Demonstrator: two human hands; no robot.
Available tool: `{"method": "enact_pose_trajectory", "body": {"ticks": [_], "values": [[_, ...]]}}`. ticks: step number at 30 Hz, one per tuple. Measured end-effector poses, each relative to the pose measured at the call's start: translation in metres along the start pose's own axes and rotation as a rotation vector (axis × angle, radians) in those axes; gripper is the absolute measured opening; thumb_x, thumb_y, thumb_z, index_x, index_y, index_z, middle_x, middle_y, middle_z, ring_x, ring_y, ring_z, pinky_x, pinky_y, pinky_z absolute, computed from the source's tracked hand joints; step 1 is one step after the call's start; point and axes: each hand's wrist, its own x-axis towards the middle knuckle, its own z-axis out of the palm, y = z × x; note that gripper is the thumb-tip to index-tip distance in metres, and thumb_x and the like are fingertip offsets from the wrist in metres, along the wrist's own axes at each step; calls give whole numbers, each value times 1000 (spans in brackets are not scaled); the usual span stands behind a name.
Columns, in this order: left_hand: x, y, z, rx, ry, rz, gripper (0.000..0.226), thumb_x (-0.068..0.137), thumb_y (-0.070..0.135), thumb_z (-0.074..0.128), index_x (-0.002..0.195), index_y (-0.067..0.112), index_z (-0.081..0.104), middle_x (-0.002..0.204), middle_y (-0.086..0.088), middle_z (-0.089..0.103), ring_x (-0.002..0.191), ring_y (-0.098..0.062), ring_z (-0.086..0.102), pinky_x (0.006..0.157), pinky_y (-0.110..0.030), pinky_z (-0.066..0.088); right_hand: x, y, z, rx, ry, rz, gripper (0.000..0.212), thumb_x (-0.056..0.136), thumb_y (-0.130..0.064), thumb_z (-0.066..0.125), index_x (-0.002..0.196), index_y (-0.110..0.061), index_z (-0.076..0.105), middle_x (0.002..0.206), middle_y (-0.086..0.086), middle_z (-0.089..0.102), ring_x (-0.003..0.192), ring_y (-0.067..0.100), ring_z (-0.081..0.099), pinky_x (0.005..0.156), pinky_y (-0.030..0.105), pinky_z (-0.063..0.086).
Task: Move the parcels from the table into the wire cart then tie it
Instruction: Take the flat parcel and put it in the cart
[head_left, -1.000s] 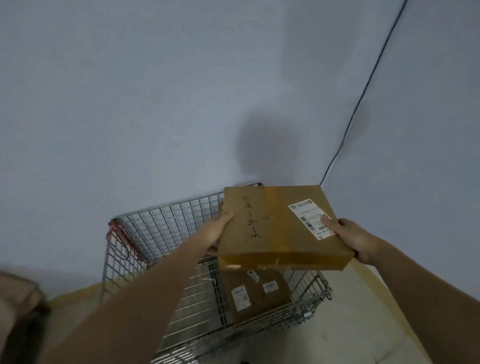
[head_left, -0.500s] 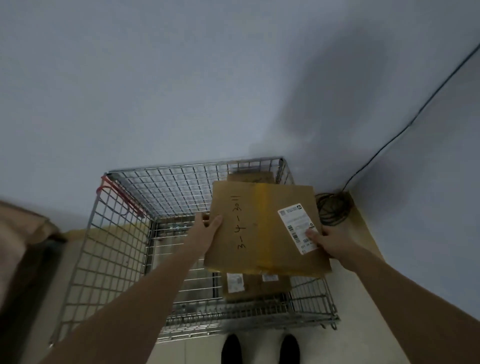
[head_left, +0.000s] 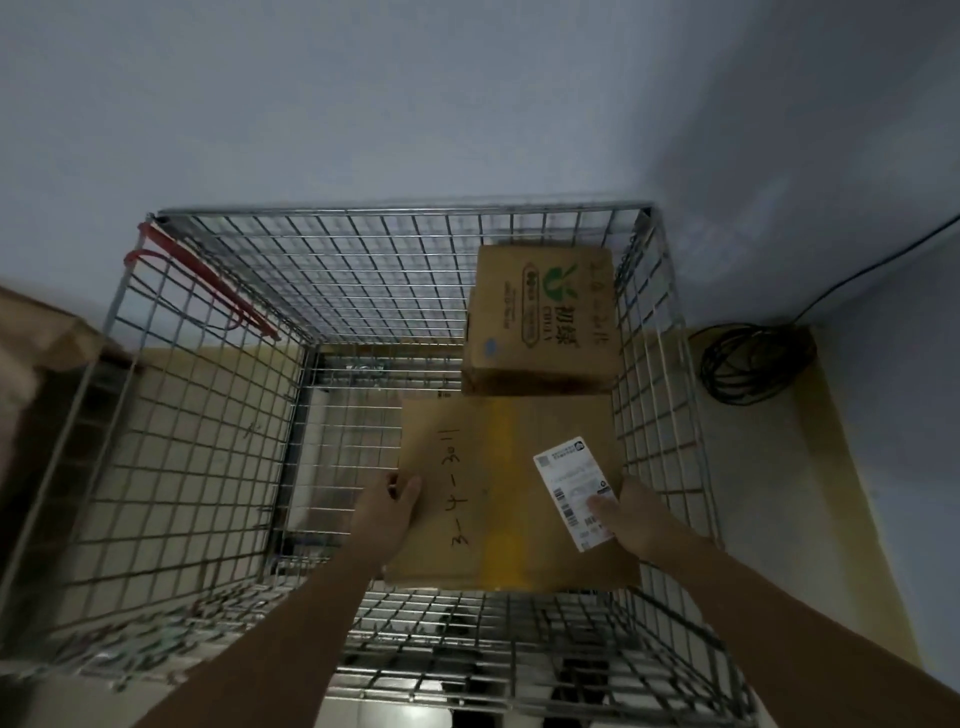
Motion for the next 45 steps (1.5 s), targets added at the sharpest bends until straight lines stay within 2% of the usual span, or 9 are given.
{"method": "enact_pose_trajectory", "body": {"ticks": [5,11,21,26,30,33,37,41,45], "values": [[49,-23,40,37,-39,-13,41,101,38,56,131,9,53,110,-7,68,91,-21,67,75,-35,55,51,31,33,-40,100,169,31,102,-19,58,127,0,55,110,13,71,87,23,69,68,31,56],[113,-45,89,62,-85,-79,38,100,34,59,126,7,59,102,-4,68,86,-22,67,76,-37,57,108,53,63,-141,247,253,44,102,-13,49,139,-7,25,127,23,57,108,40,64,89,53,56],[181,-68,126,109,-53,-36,47,95,41,64,127,7,53,104,-5,65,79,-12,62,59,-27,47,154,98,89,-489,374,87,42,101,-24,51,139,-21,34,142,17,32,109,38,55,76,44,49],[172,-62,117,97,-95,-96,54,93,36,69,132,10,43,104,-1,62,84,-18,64,72,-38,57,145,92,83,-579,264,124,65,99,-32,53,155,-22,24,154,17,26,130,38,44,94,48,51],[134,-13,82,346,-127,98,47,96,33,62,136,11,48,109,-1,65,78,-11,63,63,-28,50,110,48,56,-625,131,45,68,103,-31,50,161,-20,18,156,20,32,137,38,39,107,49,47],[87,39,35,565,-164,238,45,98,42,56,136,18,53,134,-7,60,111,-25,63,92,-38,51,70,-1,27,-587,128,-68,46,104,-24,49,149,-15,44,140,16,53,119,33,57,95,39,53],[16,115,-44,778,-168,342,35,99,44,51,122,21,64,122,-1,67,99,-24,67,86,-39,56,6,-81,-26,-746,5,-159,26,106,-23,45,119,-11,64,118,10,67,100,23,62,75,28,45],[-65,174,-130,863,-89,398,40,102,47,42,125,19,60,123,-6,66,106,-27,63,93,-44,54,-71,-180,-66,-888,-94,-269,40,107,-34,46,112,-1,69,108,20,69,100,34,66,86,39,54],[-160,199,-214,835,117,431,45,99,55,44,125,21,58,118,-6,69,101,-24,66,95,-45,54,-160,-282,-83,-972,-60,-462,33,104,-34,47,84,-10,59,79,10,55,68,24,51,69,35,44]]}}
